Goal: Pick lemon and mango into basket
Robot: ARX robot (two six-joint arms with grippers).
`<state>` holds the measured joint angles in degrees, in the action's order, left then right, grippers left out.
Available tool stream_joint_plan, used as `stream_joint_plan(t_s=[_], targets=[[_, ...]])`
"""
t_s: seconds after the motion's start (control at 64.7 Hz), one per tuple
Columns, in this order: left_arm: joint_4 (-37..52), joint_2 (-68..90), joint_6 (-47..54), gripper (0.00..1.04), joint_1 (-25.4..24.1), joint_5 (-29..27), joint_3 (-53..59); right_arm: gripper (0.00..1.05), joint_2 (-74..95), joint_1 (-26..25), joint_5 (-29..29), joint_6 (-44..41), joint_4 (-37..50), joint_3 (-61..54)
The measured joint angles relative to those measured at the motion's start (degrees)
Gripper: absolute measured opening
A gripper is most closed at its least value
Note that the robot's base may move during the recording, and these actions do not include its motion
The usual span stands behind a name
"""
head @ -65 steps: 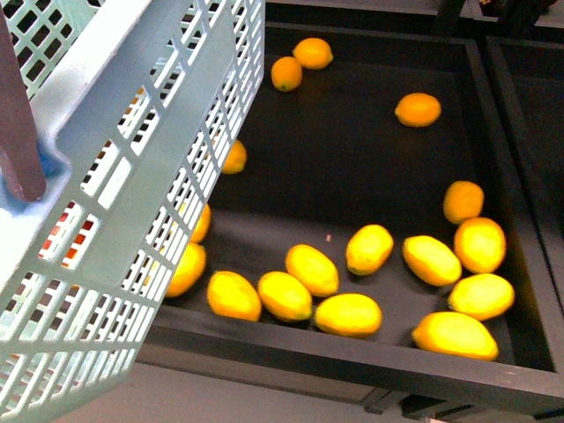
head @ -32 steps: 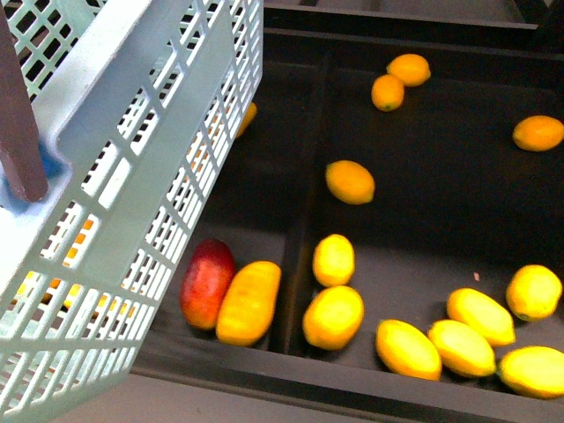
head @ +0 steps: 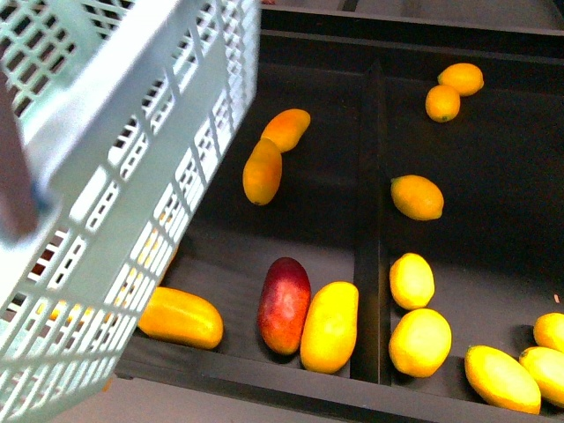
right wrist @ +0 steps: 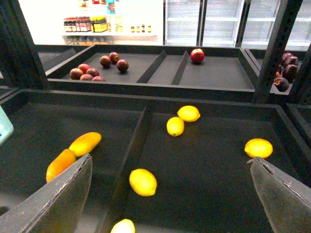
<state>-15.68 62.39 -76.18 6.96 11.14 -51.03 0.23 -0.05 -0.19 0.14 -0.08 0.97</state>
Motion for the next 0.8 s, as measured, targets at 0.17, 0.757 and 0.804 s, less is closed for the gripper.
stream_joint_plan(t_s=[0.17,0.757,0.804], targets=[[-4.07,9.42,17.92,0.15,5.35,1.86,-6.21,0.96,0.0,0.0,0.0,0.0,0.0,0.0],[-1.31,30.95,23.26,0.14,28.28,8.66,-23.93,0.96,0.0,0.0,0.15,0.0,0.0,0.0],[-1.31,30.95,23.43,0.14,28.48,8.79,-24.17,0.96,0.0,0.0,0.15,0.0,0.0,0.0]])
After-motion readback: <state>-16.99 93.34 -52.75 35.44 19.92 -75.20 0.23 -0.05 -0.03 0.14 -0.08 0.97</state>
